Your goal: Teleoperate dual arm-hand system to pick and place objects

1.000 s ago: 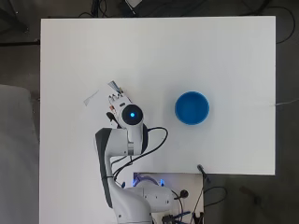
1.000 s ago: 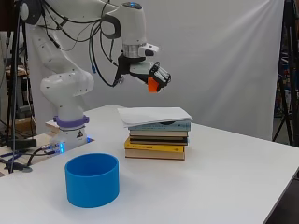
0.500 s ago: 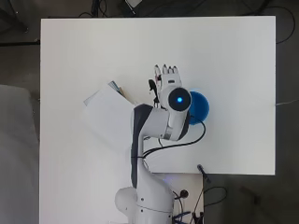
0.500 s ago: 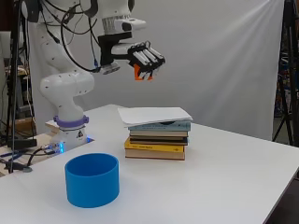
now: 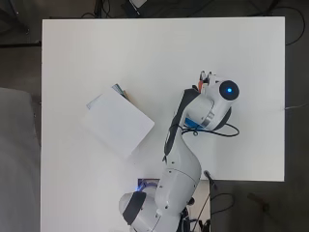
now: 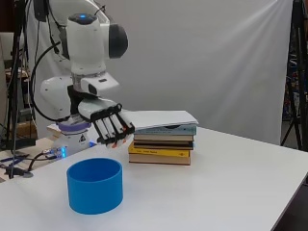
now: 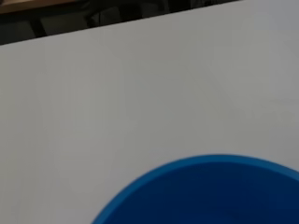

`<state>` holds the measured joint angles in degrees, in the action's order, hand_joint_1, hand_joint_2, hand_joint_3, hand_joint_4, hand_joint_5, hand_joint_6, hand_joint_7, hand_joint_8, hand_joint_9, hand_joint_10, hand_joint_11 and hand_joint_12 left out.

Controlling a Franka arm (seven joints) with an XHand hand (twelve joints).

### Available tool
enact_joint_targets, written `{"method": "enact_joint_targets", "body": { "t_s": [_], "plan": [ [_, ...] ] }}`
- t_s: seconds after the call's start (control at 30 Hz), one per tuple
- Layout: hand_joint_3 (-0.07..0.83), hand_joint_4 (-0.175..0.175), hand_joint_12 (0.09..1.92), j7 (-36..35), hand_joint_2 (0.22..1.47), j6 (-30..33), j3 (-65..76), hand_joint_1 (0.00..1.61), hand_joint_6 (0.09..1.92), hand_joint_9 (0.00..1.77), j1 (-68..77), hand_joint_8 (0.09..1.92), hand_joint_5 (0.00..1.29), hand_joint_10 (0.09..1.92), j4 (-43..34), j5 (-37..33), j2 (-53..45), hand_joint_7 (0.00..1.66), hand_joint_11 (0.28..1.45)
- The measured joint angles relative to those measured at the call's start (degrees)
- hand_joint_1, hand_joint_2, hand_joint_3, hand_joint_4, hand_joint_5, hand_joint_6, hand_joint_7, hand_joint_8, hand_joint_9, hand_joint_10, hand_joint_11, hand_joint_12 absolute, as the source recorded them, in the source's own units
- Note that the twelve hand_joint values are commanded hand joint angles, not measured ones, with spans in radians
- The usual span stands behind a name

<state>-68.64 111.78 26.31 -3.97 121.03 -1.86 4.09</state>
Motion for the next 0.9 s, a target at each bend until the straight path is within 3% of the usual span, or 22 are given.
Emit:
{"method": "enact_joint_targets", "body": {
  "t_s": [0.13, 0.37, 0.4, 0.43, 0.47, 0.5, 0.53, 0.6, 0.7, 0.8, 0.9],
  "plan": [
    [0.001, 0.175, 1.57, -2.0, 1.28, 2.4, 2.1, 0.84, 1.48, 0.93, -1.1, 1.73, 0.64, 1.83, 4.4, 0.3, -2.3, 0.67, 0.65],
    [0.0, 0.175, 1.54, -8.4, 1.29, 2.2, 3.6, 0.84, 1.49, 0.8, -1.9, 1.84, 0.64, 1.92, 8.0, -0.3, -2.9, 0.54, 0.58],
    [-0.007, 0.146, 1.29, -8.7, 1.24, 2.2, 3.8, 0.77, 1.29, 0.73, -2.0, 1.7, 0.56, 1.77, 8.0, -0.3, -2.9, 0.5, 0.56],
    [-0.012, 0.094, 0.87, -8.7, 1.17, 2.3, 3.8, 0.63, 0.93, 0.64, -2.1, 1.22, 0.46, 1.29, 8.3, -0.3, -2.8, 0.48, 0.53],
    [-0.012, 0.034, 0.5, -8.4, 1.11, 2.5, 3.8, 0.51, 0.56, 0.45, -2.2, 0.73, 0.3, 0.8, 9.1, -0.1, -2.5, 0.33, 0.48],
    [-0.008, -0.014, 0.27, -7.3, 1.07, 2.9, 3.6, 0.41, 0.3, 0.28, -2.3, 0.39, 0.17, 0.44, 10.1, 0.6, -2.1, 0.19, 0.42],
    [-0.005, -0.041, 0.13, -5.6, 1.05, 3.1, 3.2, 0.34, 0.15, 0.18, -2.3, 0.19, 0.08, 0.24, 11.2, 1.6, -1.9, 0.1, 0.39],
    [-0.004, -0.037, 0.09, -1.1, 1.01, 3.0, 2.7, 0.25, 0.09, 0.13, -2.4, 0.09, 0.02, 0.09, 12.7, 3.4, -1.8, 0.02, 0.37],
    [-0.011, -0.004, 0.09, 3.7, 0.97, 3.1, 2.2, 0.2, 0.09, 0.14, -2.4, 0.09, 0.0, 0.09, 13.0, 3.9, -1.3, 0.02, 0.38],
    [-0.014, 0.02, 0.09, 3.5, 0.92, 3.8, 1.4, 0.14, 0.09, 0.17, -2.4, 0.09, 0.0, 0.09, 13.9, 4.0, -0.2, 0.05, 0.39],
    [-0.002, 0.052, 0.09, 2.8, 0.93, 4.9, 0.6, 0.17, 0.09, 0.27, -2.7, 0.09, 0.13, 0.09, 15.5, 3.4, 2.8, 0.17, 0.4]
  ]
}}
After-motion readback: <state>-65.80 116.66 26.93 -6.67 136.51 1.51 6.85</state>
